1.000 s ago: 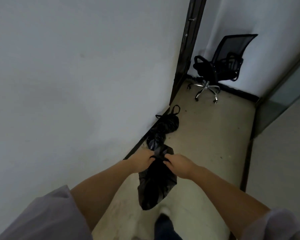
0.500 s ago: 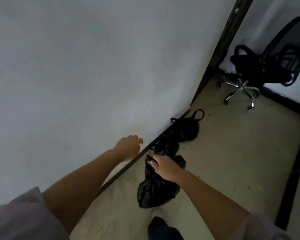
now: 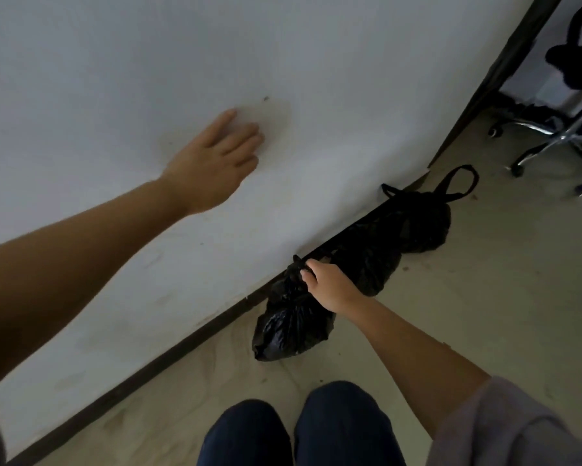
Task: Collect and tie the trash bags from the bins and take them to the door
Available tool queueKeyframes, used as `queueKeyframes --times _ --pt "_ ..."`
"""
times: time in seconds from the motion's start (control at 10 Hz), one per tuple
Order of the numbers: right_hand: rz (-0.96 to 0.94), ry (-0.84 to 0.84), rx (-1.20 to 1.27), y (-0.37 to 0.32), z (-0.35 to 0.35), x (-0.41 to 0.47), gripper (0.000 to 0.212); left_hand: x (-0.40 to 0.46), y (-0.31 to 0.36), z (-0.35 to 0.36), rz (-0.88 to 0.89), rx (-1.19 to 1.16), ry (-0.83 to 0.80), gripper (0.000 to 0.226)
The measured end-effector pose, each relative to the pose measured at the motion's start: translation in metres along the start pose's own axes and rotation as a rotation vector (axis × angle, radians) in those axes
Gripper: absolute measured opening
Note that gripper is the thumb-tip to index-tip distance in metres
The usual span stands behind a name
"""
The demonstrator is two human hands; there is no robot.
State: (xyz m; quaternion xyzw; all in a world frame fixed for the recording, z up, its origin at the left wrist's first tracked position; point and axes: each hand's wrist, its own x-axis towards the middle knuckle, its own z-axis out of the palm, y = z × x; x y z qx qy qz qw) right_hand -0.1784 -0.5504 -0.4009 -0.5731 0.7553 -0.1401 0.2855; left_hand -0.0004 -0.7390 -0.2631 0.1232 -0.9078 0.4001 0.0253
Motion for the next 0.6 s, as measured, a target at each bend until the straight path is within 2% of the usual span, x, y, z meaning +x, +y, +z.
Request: queueKeyframes --times 0.1,0.3,0.5,0.6 --pt "-0.063 0.015 -0.128 0.030 0.041 0.019 0.022 0.003 0.002 0.019 -0.022 0.088 0.119 0.045" --pt "-0.137 -0.014 -0.358 0.067 0.082 0.036 0.026 0.005 -0.005 0.023 -0.058 0.149 0.225 0.036" --pt "-0.054 -0.164 -0.446 0.048 0.059 0.036 0.022 0.008 -0.007 0.013 -0.029 0.074 0.284 0.042" --pt "-0.041 -0.277 -0.602 0.033 0.023 0.028 0.044 0.010 -0.001 0.011 -0.055 0.054 0.328 0.035"
